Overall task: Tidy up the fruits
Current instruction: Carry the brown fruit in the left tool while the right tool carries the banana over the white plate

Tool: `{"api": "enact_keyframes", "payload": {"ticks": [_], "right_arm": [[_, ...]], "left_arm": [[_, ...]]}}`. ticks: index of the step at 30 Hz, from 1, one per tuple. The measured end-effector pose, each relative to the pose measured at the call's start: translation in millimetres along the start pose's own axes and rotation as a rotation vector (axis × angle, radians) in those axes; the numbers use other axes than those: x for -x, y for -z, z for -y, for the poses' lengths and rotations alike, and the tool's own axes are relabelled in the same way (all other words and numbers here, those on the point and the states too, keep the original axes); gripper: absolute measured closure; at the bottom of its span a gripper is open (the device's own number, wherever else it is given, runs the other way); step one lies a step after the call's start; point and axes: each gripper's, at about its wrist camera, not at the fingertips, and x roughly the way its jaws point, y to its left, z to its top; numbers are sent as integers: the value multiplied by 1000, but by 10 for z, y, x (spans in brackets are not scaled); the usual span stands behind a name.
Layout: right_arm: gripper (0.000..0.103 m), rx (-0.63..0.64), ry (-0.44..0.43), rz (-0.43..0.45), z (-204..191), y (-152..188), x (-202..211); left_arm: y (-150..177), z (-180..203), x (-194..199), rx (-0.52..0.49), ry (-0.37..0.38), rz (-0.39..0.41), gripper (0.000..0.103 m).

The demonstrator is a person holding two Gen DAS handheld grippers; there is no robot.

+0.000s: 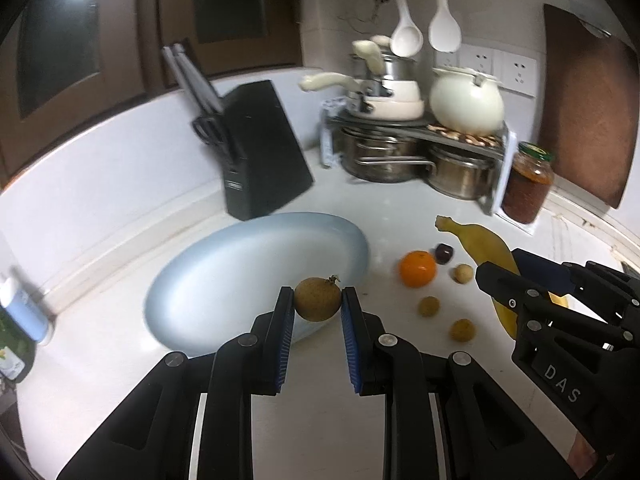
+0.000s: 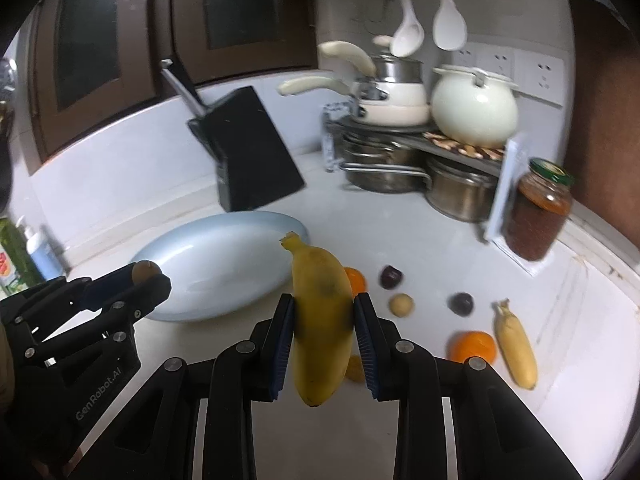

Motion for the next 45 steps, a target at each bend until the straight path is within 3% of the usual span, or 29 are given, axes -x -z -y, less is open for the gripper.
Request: {"api": "enact_keyframes", "payload": {"ticks": [12, 20, 33, 45], "right_arm": [[71, 62, -87, 25, -445, -147, -83], [71, 94, -120, 28, -729, -253, -257], [71, 117, -153, -20, -1110, -419, -745], [71, 118, -166, -128, -1256, -451, -1334]], "left_arm": [[26, -431, 128, 42, -106, 28, 79], [34, -738, 26, 52, -135, 20, 79], [-8, -1125, -394, 22, -168, -21, 79], [-12, -1302, -872, 30, -162, -87, 79]]}}
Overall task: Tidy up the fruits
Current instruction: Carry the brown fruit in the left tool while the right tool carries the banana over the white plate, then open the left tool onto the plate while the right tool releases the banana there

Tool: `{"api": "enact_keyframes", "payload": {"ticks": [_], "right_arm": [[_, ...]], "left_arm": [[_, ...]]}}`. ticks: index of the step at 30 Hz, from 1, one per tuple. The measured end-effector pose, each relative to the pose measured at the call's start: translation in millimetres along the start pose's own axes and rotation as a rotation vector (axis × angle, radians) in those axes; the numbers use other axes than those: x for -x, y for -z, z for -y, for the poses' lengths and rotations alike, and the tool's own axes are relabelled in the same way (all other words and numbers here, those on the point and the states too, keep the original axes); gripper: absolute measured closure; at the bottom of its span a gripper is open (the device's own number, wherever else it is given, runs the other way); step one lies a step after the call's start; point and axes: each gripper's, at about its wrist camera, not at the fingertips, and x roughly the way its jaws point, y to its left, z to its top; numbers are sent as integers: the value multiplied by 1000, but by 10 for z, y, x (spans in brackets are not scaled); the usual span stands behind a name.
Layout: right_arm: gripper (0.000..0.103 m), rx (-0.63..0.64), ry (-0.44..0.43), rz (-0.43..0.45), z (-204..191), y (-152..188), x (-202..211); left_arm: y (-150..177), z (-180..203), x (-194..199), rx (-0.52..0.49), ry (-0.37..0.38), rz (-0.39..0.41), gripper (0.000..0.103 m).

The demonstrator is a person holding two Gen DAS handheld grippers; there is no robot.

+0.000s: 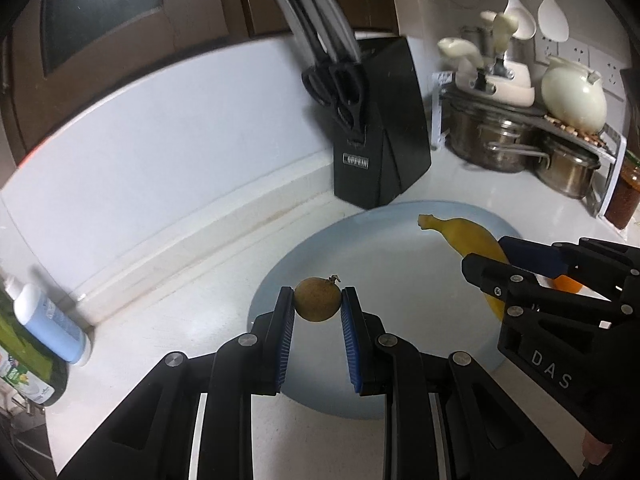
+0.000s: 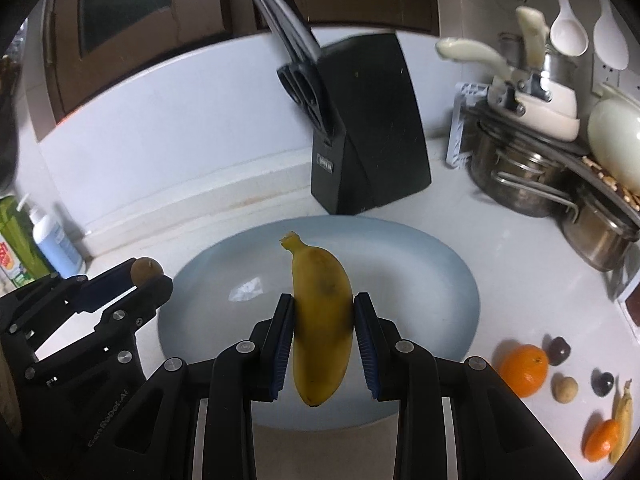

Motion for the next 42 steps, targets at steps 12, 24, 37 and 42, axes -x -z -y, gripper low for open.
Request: {"api": "enact_keyframes", "payload": {"ticks": [12, 24, 37, 42], "right_arm": [[71, 11, 9, -101, 9, 1, -499], [71, 25, 1, -157, -23, 33, -742], [67, -3, -11, -155, 20, 0, -743], [60, -9, 9, -117, 55, -21, -585]], "left_arm": [[89, 13, -554, -15, 22, -116, 79], [140, 93, -851, -48, 27, -177, 79], [132, 61, -875, -25, 61, -208, 62], [88, 37, -699, -15, 65, -185, 50]]}}
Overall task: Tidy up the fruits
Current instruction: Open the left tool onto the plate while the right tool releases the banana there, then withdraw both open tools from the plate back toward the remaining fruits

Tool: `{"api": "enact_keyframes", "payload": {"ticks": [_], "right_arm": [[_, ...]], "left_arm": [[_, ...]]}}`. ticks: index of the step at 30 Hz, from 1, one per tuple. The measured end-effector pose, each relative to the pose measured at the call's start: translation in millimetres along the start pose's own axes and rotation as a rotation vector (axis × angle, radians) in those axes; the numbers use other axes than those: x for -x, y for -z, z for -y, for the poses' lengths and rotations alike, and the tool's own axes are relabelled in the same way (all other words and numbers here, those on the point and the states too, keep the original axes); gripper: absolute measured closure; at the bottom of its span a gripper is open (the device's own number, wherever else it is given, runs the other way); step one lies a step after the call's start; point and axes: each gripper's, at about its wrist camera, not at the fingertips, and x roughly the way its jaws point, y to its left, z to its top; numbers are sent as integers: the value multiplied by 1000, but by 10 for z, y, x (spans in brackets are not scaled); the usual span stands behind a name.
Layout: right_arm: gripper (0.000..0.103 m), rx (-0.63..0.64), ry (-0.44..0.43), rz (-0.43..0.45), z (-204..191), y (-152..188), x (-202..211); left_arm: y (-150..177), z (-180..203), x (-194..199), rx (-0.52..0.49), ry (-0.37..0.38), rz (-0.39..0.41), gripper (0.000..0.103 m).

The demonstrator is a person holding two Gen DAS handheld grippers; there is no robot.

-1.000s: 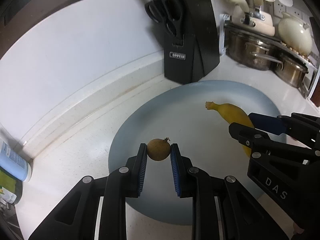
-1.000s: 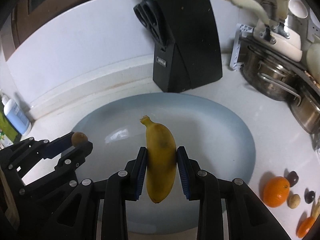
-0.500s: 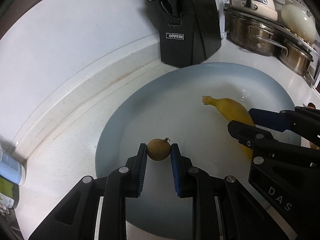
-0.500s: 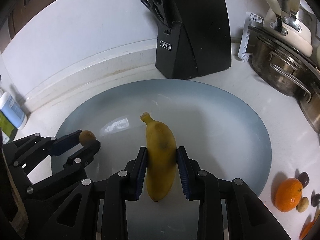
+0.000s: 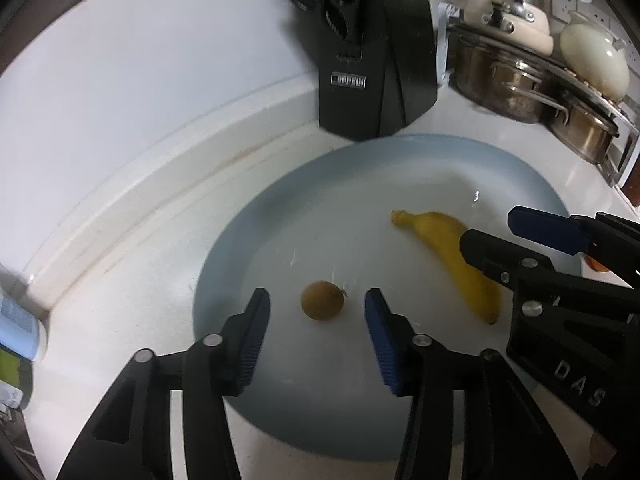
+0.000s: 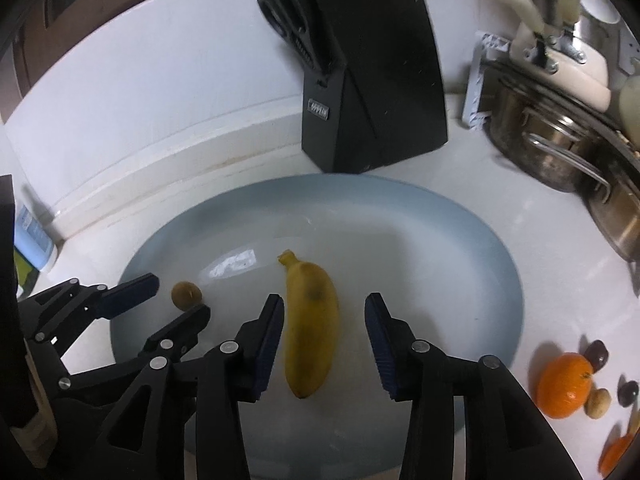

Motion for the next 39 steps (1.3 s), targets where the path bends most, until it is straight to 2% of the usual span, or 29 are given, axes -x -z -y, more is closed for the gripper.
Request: {"api": "enact_keyframes", "payload": {"ticks": [2, 5, 16, 20, 22, 27, 39], "right_arm": [[59, -14, 5, 15, 29, 3, 85], [53, -32, 19, 41, 83, 18, 239], [51, -64, 34, 100, 213, 136, 756], [42, -61, 62, 140, 265, 193, 972], [42, -59, 84, 165, 293, 236, 1092], [37, -74, 110, 198, 412, 331, 1359], [36, -173, 204, 247, 867, 581, 1854]], "left_arm": [[-7, 5, 107, -1, -1, 17, 47], [-21, 4, 291, 14, -6, 44, 38], [-32, 7, 921, 92, -39, 150, 15], [-33, 76, 1078, 98, -50, 184, 11], [-24, 141, 1155, 89, -59, 200, 5], [-11, 310, 1314, 69, -50, 236, 2], [-50, 839, 1641, 4, 14, 333, 0]]}}
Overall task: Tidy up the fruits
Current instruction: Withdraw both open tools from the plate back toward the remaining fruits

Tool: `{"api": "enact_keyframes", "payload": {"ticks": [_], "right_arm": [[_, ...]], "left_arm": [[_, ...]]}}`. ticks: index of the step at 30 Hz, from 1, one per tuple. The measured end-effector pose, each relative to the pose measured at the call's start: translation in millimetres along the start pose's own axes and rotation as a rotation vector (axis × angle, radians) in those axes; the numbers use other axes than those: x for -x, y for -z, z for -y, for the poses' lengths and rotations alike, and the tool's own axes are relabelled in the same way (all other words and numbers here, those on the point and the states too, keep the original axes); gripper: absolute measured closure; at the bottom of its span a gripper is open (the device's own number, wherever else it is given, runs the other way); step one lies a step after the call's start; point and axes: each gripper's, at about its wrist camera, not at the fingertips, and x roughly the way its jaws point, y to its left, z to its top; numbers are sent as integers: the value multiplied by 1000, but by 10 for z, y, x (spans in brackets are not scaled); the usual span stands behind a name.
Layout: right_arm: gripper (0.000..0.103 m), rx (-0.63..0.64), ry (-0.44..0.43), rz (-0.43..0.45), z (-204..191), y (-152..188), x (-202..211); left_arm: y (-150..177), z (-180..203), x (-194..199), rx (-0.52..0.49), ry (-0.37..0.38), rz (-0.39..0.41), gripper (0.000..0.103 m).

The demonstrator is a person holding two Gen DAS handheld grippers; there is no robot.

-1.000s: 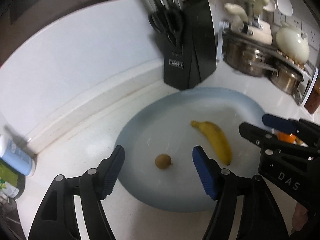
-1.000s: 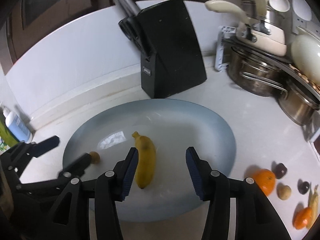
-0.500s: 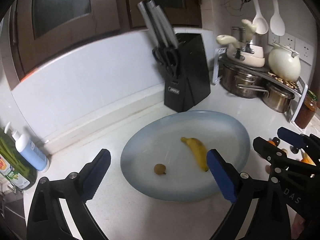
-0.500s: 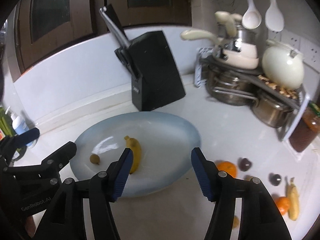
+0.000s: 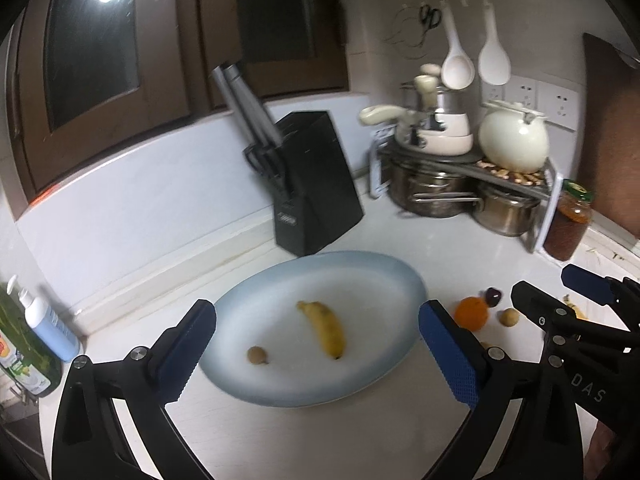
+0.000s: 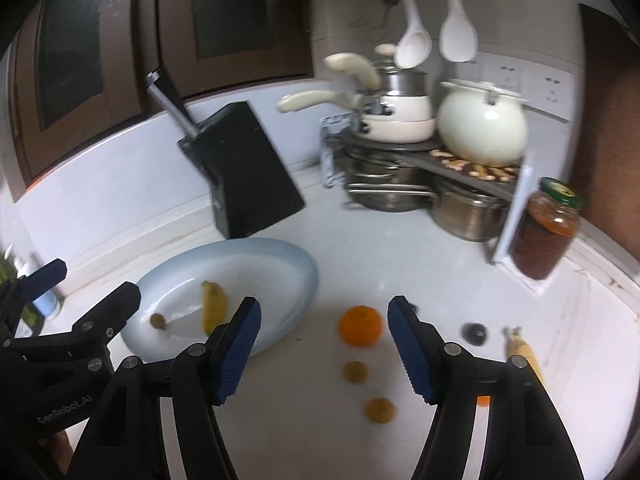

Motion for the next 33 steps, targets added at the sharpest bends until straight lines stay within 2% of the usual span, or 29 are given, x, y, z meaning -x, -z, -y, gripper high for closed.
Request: {"api": "enact_keyframes", "payload": {"ticks": [21, 27, 33], "right_arm": [[36, -112, 197, 70, 944, 221, 603], [36, -126, 226, 68, 1115, 306, 676], [36, -137, 228, 46, 1231, 401, 660]], "left_arm": [[-51, 837, 397, -108, 174, 102, 0], [-9, 1011, 429, -131, 203, 101, 0], [87, 1151, 365, -155, 230, 65, 0]]}}
